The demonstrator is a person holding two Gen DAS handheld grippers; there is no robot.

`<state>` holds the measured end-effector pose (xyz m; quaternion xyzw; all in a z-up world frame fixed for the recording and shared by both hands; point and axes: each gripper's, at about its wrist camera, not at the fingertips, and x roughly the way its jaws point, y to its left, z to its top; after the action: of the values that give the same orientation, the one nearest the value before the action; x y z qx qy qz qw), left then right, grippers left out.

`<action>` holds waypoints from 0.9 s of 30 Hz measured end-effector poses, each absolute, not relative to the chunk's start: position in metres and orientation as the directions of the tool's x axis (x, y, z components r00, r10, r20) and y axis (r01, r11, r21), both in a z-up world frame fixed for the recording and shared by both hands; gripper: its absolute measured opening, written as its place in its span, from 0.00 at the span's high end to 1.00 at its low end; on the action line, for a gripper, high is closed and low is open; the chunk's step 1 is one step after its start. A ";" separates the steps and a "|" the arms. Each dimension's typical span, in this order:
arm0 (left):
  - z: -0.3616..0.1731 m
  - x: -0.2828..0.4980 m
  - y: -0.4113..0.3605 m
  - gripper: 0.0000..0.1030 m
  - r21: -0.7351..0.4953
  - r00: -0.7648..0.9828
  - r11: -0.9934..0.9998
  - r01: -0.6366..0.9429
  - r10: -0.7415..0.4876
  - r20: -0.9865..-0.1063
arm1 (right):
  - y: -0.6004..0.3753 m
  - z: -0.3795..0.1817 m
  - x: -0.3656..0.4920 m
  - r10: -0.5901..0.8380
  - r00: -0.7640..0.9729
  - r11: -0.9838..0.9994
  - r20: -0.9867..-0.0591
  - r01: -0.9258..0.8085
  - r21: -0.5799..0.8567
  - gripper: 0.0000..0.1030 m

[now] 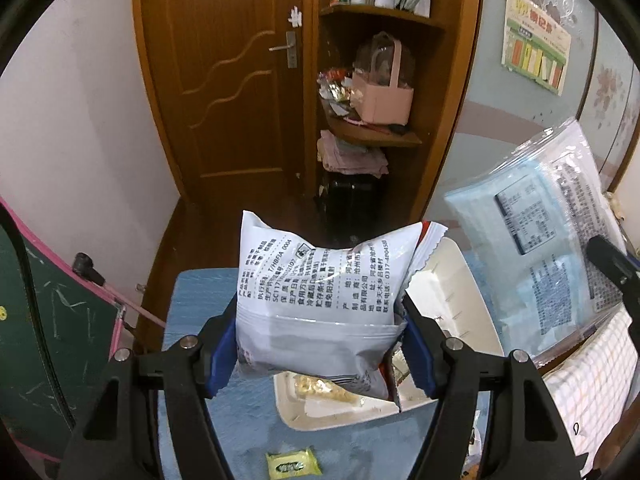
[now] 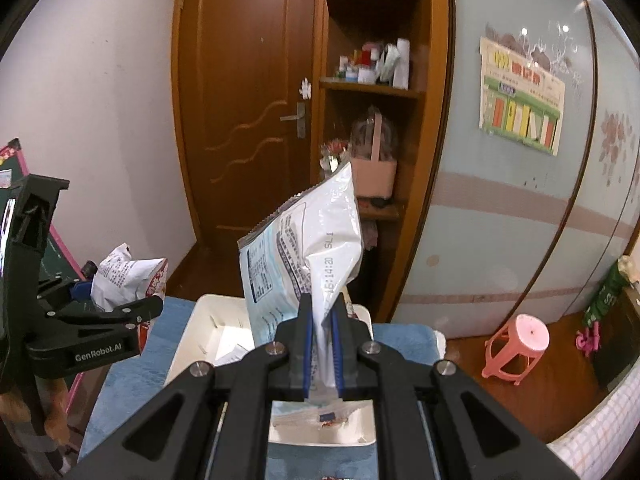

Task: Organize snacks
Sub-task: 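Carry both bags over the white bin and open both tools to drop them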

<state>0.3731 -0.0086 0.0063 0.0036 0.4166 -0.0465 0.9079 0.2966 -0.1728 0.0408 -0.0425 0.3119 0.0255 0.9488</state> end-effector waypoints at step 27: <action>-0.062 0.421 -0.020 0.17 -0.059 0.509 0.990 0.131 -0.118 -0.852 | -0.168 -0.025 0.351 0.157 0.634 0.983 -0.757 -0.172 0.060 0.66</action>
<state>0.4209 -0.0202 -0.0615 0.0066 0.4900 -0.0717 0.8687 0.3506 -0.1682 -0.0245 -0.0086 0.4178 0.0909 0.9039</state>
